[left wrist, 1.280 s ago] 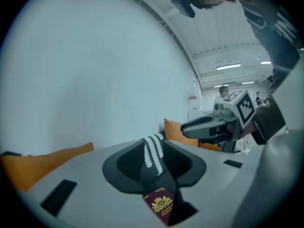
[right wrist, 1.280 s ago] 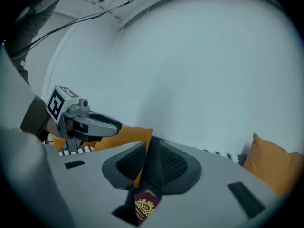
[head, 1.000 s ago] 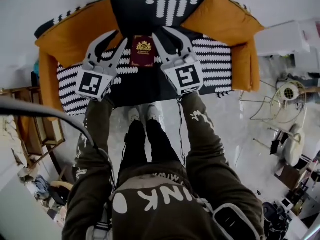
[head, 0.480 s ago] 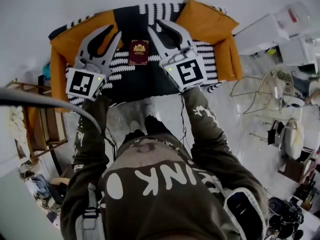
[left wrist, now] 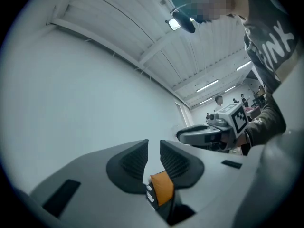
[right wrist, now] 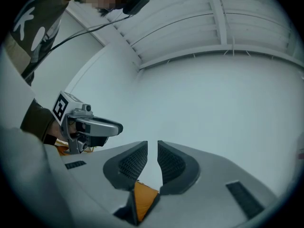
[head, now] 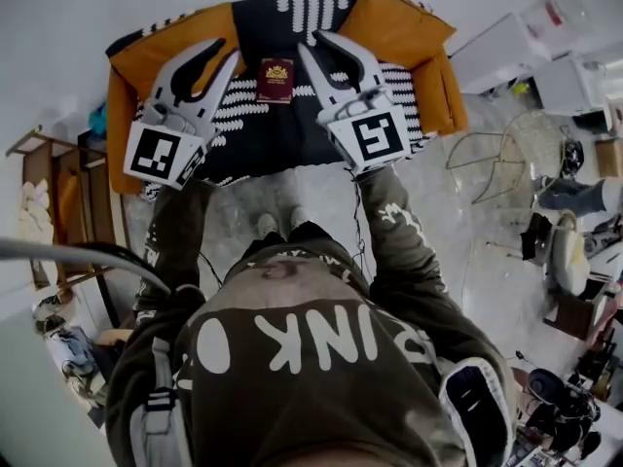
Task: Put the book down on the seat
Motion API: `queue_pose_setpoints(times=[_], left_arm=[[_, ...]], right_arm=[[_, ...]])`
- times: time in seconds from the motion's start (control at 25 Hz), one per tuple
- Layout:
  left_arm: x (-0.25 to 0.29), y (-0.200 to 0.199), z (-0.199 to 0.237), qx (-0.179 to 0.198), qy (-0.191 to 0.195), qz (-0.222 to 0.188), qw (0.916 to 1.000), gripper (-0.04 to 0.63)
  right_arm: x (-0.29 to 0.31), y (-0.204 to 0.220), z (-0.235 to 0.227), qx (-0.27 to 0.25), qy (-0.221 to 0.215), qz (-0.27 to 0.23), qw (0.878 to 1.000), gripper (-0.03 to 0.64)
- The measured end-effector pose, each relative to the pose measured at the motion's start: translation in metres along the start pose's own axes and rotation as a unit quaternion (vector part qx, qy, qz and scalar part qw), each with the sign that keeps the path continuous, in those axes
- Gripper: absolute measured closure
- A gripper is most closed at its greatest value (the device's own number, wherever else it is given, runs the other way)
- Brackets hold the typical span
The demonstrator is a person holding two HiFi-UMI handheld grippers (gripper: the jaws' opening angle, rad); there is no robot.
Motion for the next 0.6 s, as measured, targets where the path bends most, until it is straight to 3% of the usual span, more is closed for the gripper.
queue_pose_setpoints(times=[0.6], left_arm=[[-0.006, -0.001, -0.023, 0.003, -0.007, 0.012, 0.9999, 0.525]], right_arm=[[-0.023, -0.002, 0.01, 0.004, -0.006, -0.014, 1.0, 0.606]])
Point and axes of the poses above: the fingertips, and each gripper's own axes: x forward along the fingers, z to its left, y out of its underside, the point moved 3 cm from there along -x, backward along the fingers, and after that the axes turned 9 degrees about z, right-handed, at the moved point
